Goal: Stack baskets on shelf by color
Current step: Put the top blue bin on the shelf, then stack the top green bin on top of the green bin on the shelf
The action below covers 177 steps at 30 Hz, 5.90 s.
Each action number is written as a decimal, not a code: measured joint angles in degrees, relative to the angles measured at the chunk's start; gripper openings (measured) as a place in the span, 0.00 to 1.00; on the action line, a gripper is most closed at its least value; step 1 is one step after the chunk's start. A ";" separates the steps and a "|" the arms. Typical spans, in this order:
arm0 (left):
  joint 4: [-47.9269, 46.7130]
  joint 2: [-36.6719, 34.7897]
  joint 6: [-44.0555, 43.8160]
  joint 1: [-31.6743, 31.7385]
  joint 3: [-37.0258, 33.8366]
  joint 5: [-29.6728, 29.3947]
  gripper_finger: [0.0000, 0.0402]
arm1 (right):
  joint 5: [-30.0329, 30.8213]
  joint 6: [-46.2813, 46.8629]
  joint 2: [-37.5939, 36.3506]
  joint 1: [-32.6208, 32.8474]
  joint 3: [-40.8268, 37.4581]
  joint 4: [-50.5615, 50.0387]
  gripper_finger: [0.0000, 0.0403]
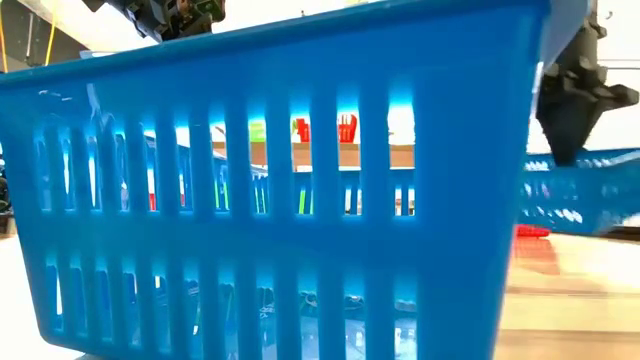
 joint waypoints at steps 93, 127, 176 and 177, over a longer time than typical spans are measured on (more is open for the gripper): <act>-0.07 0.00 0.42 0.02 0.02 0.00 0.15 | -13.16 -27.98 19.32 -50.91 38.69 -5.14 0.00; -0.07 0.02 0.45 0.01 0.02 -0.02 0.15 | -13.33 -31.27 19.32 -52.59 38.48 -3.40 0.23; -0.38 0.07 -15.12 0.57 0.02 -6.84 0.28 | -7.12 -48.27 6.79 -37.50 38.48 -5.24 0.20; -0.44 0.07 -17.13 0.57 0.02 -6.83 0.30 | -6.70 -48.38 6.69 -36.61 38.48 -5.22 0.20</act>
